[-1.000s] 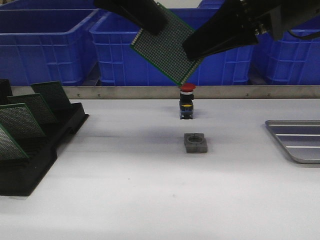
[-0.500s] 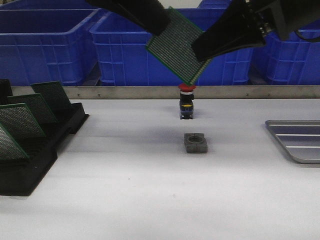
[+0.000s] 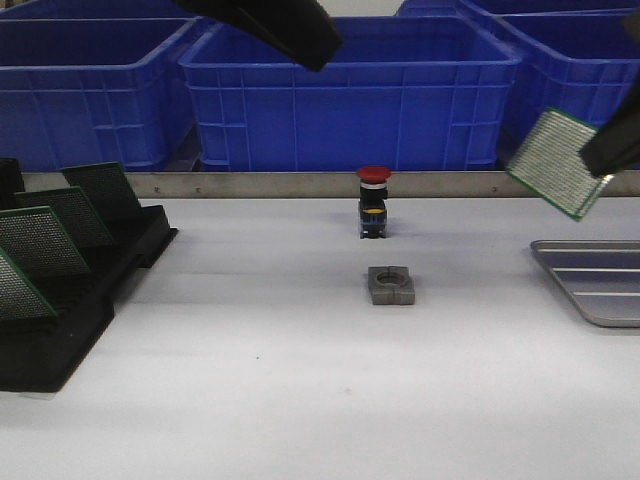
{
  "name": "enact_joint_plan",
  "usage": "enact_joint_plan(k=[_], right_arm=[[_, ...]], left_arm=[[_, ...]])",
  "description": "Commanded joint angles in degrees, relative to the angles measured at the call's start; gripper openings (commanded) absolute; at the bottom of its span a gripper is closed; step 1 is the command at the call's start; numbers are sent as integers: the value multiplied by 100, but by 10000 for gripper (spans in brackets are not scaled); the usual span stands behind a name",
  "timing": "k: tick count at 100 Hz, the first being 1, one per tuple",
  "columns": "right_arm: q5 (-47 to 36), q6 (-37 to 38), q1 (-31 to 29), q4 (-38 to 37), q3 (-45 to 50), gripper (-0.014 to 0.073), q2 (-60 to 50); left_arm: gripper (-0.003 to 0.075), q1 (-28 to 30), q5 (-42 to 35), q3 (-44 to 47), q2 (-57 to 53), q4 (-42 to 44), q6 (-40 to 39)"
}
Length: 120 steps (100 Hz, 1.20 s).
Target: Place circuit board on tray
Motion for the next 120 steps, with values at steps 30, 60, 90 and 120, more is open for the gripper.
enact_joint_plan(k=[30,60,90,120], right_arm=[[-938,441,-569,109,-164,-67,674],[-1465,436,-569,240,-202,6,1101],[-1701,436,-569,240,-202,521,1101],[-1890,217,-569,212,-202,526,897]], left_arm=[[522,33,-29,-122,-249,-330,-54],[514,33,-29,-122,-249,-330,-54],[511,33,-18,-122,-249,-330,-54],[511,136,-42,-190,-249,195,-68]])
